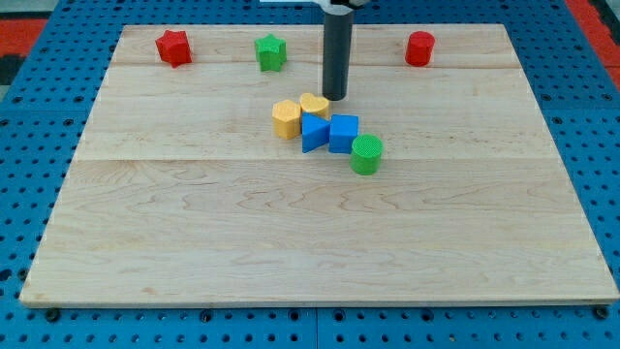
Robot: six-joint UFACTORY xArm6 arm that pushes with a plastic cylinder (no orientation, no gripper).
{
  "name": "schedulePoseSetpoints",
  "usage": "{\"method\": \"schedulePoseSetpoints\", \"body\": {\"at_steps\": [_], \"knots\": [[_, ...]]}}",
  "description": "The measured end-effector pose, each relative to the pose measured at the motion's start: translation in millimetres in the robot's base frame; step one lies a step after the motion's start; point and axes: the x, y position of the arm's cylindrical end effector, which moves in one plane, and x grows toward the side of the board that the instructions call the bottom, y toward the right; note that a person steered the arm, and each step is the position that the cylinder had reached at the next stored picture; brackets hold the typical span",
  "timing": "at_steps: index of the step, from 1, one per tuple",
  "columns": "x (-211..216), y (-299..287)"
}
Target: Point your arm to the green circle
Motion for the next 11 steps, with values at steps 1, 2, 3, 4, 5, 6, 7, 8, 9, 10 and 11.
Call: {"method": "schedulePoseSetpoints", "body": {"at_steps": [1,2,3,4,5,6,7,8,9,10,11], "knots": [[7,90],[48,153],[44,168],[44,168],[48,165],[94,161],[143,159],[129,89],[122,135],[110,47],[107,-83]]}}
